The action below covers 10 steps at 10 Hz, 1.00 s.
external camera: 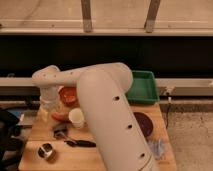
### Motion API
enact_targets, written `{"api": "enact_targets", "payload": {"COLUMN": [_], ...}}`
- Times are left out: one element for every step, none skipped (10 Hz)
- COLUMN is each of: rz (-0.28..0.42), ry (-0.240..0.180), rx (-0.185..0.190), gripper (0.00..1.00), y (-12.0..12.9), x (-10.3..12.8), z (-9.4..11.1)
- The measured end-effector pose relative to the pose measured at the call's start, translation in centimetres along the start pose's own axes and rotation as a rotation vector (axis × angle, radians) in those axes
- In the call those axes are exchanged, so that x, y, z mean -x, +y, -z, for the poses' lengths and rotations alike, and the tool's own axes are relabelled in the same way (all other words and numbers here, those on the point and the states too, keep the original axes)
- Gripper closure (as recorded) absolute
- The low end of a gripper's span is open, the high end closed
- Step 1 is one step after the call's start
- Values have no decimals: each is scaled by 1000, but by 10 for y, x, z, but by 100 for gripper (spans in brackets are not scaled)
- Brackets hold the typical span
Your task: Place pepper in plastic cup
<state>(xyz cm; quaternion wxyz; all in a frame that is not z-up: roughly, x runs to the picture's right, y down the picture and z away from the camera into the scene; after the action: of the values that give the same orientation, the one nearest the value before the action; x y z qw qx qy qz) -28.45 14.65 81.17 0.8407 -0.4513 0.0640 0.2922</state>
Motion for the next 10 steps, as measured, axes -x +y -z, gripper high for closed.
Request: {"api": "enact_targets", "payload": {"rz": [-6, -9, -9, -8, -5, -3, -3, -9, -22, -37], "ry": [6, 7, 7, 8, 7, 7, 7, 13, 20, 30], "rx": [9, 14, 19, 24, 31, 40, 46, 45, 36, 20], "gripper": [39, 39, 39, 39, 39, 39, 39, 39, 40, 46], "y": [-5, -8, -11, -14, -18, -21, -26, -31, -34, -33], "x": [-3, -3, -4, -5, -4, -3, -2, -3, -2, -1], "z": [-7, -9, -12, -15, -18, -23, -29, -31, -31, -32]}}
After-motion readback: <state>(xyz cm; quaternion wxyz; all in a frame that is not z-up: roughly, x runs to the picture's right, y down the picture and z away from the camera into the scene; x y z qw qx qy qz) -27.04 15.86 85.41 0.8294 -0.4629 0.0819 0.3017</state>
